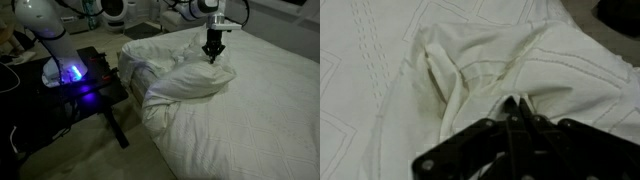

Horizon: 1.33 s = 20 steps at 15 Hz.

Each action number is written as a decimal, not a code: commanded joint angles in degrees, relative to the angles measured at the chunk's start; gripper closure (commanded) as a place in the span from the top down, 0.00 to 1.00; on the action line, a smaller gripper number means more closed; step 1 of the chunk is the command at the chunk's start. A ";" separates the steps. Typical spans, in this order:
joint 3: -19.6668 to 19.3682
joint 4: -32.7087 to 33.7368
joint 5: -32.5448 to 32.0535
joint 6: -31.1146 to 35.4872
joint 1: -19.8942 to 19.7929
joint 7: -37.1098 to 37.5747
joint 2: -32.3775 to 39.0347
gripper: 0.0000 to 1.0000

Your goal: Move the left side of the blanket to the right

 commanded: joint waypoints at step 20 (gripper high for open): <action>-5.60 32.45 3.38 -14.41 -14.46 32.75 1.20 0.01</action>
